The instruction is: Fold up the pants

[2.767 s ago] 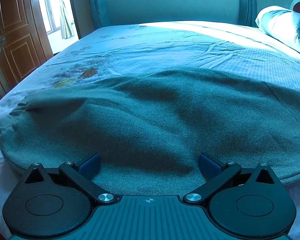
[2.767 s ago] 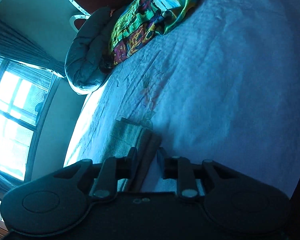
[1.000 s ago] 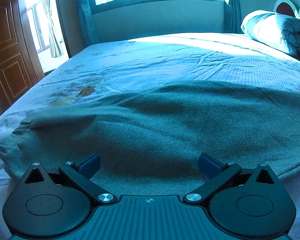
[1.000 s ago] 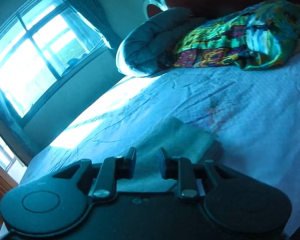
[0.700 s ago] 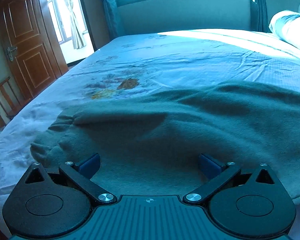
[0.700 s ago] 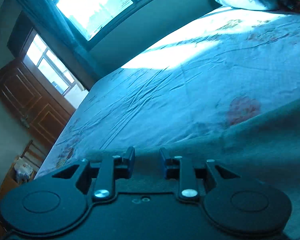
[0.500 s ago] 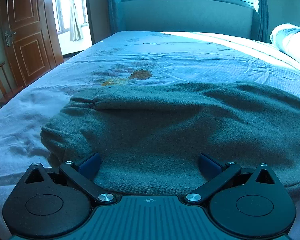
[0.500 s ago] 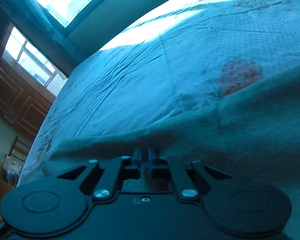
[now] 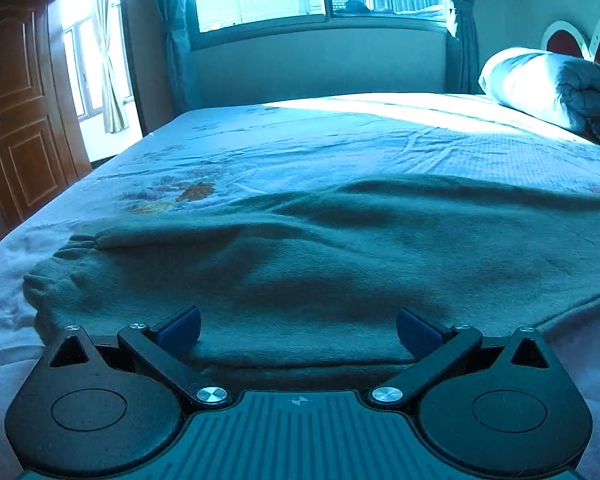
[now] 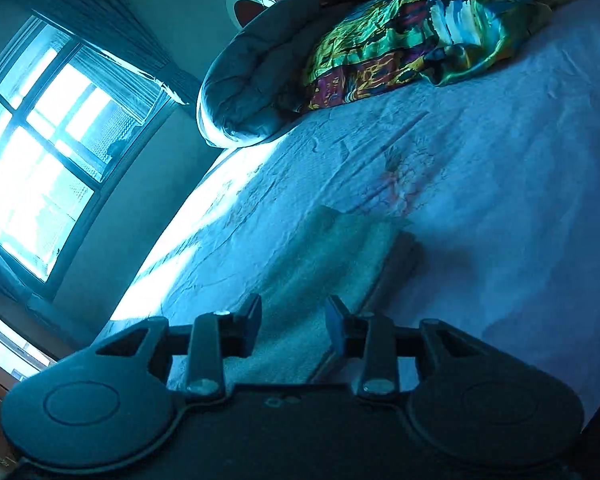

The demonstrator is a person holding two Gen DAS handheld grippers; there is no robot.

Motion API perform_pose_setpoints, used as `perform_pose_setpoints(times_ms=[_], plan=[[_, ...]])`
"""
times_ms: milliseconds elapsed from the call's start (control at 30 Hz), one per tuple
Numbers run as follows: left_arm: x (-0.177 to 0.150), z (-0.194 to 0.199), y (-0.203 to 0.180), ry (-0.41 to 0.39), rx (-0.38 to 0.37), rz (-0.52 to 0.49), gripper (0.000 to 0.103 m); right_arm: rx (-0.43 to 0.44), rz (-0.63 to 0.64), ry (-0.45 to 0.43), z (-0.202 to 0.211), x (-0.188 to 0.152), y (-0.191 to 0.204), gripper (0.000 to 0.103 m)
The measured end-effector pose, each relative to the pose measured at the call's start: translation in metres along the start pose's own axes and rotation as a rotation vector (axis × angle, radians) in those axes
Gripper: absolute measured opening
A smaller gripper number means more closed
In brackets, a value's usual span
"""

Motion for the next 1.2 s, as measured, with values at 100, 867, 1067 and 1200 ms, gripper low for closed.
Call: perform_pose_setpoints(times_ms=[100,867,1067,1200], plan=[[-0.001,-0.011,-0.007,0.076,0.045,0.004,0.103,-0.038,-0.07,0.004,0.006,0.0,-0.026,0.028],[0.04,0.098,-0.286,0.128,-0.247,0.003,0.103,0.047,-0.179,-0.059,-0.019,0.005,-0.066,0.024],[0.03,0.099,-0.296,0.118,-0.25,-0.015,0.103,0.076,-0.225,-0.057,-0.021,0.006,-0.073,0.024],[0.031,0.097,-0.299,0.12,-0.24,-0.016,0.103,0.075,-0.219,-0.044,-0.028,0.005,-0.077,0.021]])
Point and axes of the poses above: each gripper's, at about its wrist camera, not at the fingertips, and z roughly against the way its jaws point, y to its left, x to its top, the point moved 9 cm from there along -z, roughly the way its jaws point, and after that the axes turned 14 degrees about x, right-handed, at the moved point
